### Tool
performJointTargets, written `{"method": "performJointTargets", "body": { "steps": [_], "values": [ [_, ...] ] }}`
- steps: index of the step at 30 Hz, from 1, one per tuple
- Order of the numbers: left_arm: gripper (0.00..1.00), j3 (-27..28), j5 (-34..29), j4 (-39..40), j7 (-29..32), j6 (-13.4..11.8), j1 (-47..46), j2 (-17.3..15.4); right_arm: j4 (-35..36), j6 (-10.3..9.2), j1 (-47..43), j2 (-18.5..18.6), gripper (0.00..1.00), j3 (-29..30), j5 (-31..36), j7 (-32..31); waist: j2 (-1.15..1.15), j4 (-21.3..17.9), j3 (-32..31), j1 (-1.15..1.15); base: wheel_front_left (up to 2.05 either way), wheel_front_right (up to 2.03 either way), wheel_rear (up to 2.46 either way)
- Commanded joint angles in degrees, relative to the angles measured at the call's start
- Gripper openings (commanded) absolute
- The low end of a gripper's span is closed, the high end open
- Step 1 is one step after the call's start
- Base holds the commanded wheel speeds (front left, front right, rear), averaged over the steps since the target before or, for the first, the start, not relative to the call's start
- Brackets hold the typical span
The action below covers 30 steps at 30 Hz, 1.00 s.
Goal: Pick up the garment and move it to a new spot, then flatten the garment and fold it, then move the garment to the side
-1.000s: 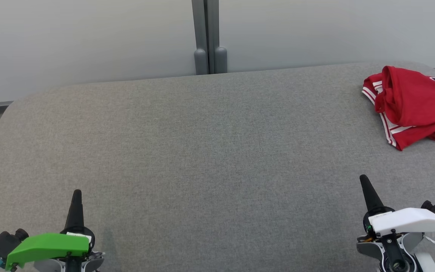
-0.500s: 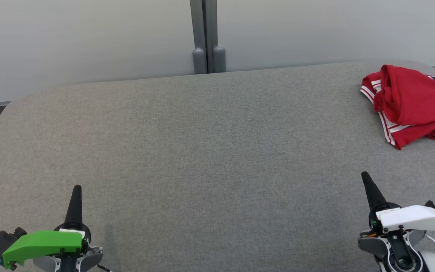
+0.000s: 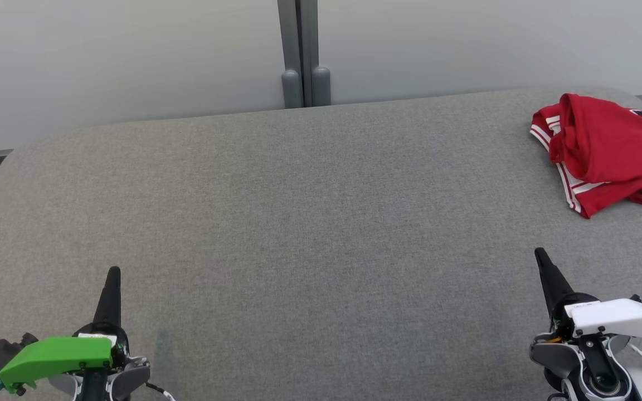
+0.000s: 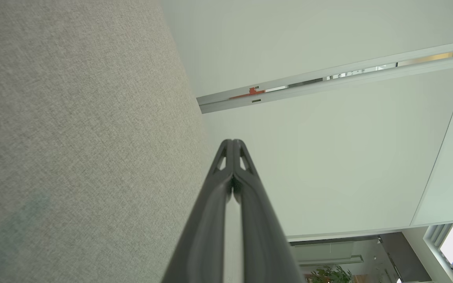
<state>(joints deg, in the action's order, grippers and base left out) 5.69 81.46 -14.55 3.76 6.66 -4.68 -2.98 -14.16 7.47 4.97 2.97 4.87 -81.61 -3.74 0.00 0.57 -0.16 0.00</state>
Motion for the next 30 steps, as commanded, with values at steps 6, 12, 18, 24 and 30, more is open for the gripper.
{"method": "performJointTargets", "body": {
  "steps": [6,12,18,24,30],
  "values": [
    [0.0,0.51,3.4,0.49,0.89,0.55,-1.39,-0.02,0.35,0.04,1.01,0.22,0.0,0.59,-3.43,-0.85,0.0,-0.14,0.08,0.0,0.0,0.0,0.0],
    [0.0,0.67,5.85,0.48,1.59,0.67,-1.42,0.03,0.32,0.04,1.15,0.21,0.0,0.89,-5.83,-1.46,0.0,-0.26,0.16,0.0,0.0,0.0,0.0],
    [0.0,0.82,8.03,0.54,2.21,0.86,-1.76,0.06,0.28,0.04,1.32,0.2,0.0,1.18,-8.21,-2.05,0.0,-0.39,0.23,0.0,0.0,0.0,0.0],
    [0.0,0.94,10.37,0.57,2.77,0.95,-1.92,0.1,0.26,0.04,1.48,0.18,0.0,1.47,-10.33,-2.65,0.0,-0.51,0.3,0.0,0.0,0.0,0.0],
    [0.0,0.98,11.01,0.55,2.99,0.97,-1.89,0.11,0.24,0.04,1.42,0.16,0.0,1.58,-11.13,-2.83,0.0,-0.57,0.34,0.0,0.0,0.0,0.0]
  ]
}}
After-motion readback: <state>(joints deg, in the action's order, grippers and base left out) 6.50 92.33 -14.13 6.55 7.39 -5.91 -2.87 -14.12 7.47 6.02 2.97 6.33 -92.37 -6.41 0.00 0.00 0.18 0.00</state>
